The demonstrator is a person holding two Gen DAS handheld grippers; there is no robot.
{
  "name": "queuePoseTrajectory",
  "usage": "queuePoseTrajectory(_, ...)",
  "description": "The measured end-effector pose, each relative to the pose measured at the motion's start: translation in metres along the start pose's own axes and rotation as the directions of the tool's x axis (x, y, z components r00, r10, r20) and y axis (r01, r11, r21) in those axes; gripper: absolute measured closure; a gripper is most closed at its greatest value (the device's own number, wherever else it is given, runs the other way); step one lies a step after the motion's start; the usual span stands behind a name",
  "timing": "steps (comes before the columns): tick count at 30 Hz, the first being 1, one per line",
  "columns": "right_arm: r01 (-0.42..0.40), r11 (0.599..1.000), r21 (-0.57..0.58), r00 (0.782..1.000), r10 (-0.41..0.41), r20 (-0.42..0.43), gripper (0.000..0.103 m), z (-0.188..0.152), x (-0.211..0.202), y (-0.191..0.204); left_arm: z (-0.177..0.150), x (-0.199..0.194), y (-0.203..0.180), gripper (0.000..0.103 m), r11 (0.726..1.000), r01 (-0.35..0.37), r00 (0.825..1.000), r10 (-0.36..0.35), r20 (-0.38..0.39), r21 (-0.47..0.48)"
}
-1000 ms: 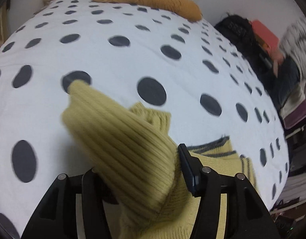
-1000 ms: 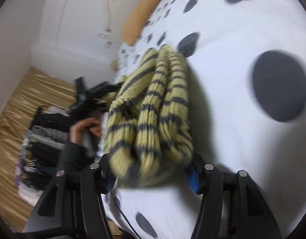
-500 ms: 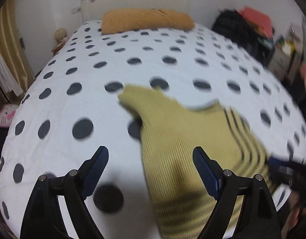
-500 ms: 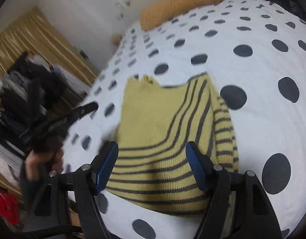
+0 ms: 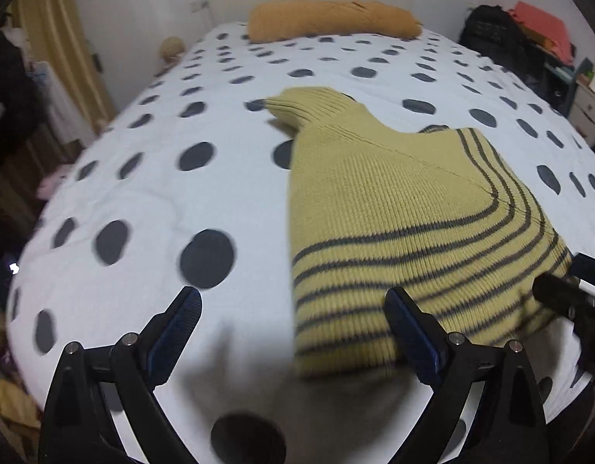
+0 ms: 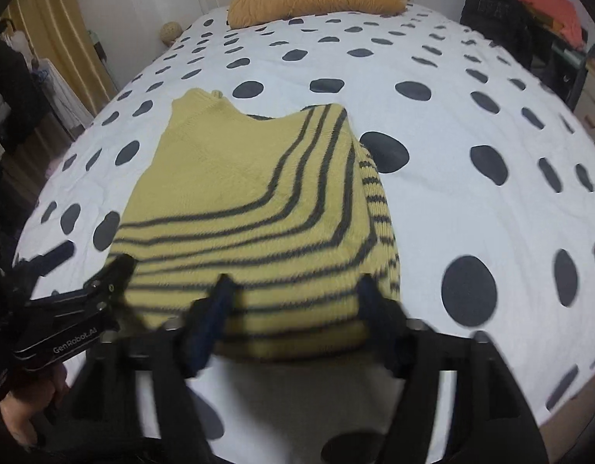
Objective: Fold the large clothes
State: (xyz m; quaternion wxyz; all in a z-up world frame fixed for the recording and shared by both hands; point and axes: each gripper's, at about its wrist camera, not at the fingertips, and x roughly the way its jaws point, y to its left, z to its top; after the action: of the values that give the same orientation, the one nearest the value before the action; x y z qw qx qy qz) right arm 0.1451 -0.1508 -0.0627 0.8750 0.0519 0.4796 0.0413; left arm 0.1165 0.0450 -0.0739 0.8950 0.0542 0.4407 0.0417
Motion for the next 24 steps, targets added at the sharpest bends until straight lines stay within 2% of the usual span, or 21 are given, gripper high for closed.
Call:
queuePoseTrajectory(4,0.087,0.996,-0.024,0.996,-0.086,0.024,0.021,-0.009,-0.028,0.020,-0.022,-0.033,-0.002,0.003,0.996,0.061,0.996,-0.064,-0.055,-0.069)
queuePoseTrajectory(6,0.104,0.994,-0.023,0.995,-0.104,-0.007,0.021,-0.011,-0.036,0.022,-0.030,-0.043,-0.004,0.003,0.997,0.048,0.994,-0.055,-0.094,-0.068)
queuePoseTrajectory(8,0.128,0.991,-0.040,0.990,-0.130,-0.058,0.021,-0.012,-0.043,0.023,-0.032,-0.056,-0.001,0.003,0.995,0.050,0.993,-0.059,-0.104,-0.086)
queuePoseTrajectory(12,0.131,0.990,-0.052,0.990,-0.134,-0.052,0.021,-0.014,-0.066,0.024,-0.028,-0.081,0.010,0.002,0.982,0.082,0.990,-0.100,-0.097,-0.168)
queuePoseTrajectory(17,0.133,0.989,-0.065,0.990,-0.136,-0.045,0.021,-0.012,-0.090,0.028,-0.018,-0.106,0.008,0.001,0.989,0.035,0.995,-0.047,-0.088,-0.141)
queuePoseTrajectory(24,0.165,0.985,-0.048,0.984,-0.168,-0.057,0.020,-0.004,-0.102,0.030,-0.011,-0.102,0.002,0.001,0.993,-0.003,0.989,-0.015,-0.146,-0.116)
